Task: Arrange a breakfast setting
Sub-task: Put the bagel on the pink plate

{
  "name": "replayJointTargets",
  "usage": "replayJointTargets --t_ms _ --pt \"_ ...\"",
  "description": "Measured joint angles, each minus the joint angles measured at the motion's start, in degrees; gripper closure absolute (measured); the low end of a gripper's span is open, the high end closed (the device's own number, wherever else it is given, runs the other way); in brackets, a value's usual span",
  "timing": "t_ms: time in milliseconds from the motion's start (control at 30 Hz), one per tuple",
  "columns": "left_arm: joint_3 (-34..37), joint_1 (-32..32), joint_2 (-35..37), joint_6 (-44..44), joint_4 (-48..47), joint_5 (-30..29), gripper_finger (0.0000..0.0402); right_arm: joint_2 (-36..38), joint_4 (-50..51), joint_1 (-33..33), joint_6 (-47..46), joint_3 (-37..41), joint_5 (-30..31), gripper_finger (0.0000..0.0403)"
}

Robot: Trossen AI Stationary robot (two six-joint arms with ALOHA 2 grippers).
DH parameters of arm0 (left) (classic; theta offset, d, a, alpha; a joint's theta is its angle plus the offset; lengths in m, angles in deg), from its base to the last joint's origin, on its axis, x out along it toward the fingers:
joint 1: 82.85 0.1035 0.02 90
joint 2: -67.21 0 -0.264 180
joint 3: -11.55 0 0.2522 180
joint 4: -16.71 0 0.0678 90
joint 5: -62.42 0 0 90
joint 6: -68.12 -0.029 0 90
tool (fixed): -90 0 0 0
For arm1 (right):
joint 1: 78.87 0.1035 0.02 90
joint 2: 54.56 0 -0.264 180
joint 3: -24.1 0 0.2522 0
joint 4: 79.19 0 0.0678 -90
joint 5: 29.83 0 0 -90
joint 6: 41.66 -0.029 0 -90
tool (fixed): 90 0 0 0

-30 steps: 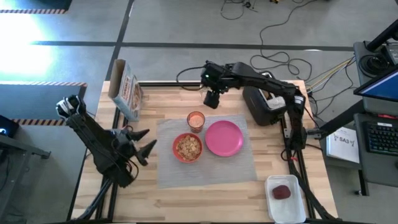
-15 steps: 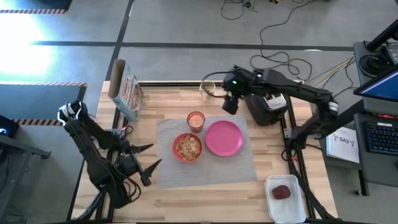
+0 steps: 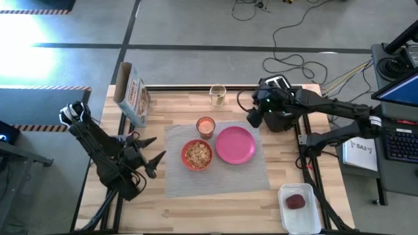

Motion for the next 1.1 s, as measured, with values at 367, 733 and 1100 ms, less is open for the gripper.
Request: replayJointTargets --t_ms 367,733,1100 --pt "-1.33 2.16 1.89 -6.02 -0.44 0.54 0.0066 0.67 -5.71 -0.02 1.16 6.37 0.46 0.0193" --pt "-16.22 2.31 1.45 -16.64 6.62 33.43 0.0066 0.47 -3.39 0.0 9.1 10.63 0.22 0.0193" --pt "-23.05 2.34 1.91 -61.96 26.67 34.74 0.0066 0.47 -4.16 0.0 11.0 11.89 -0.1 0.0193"
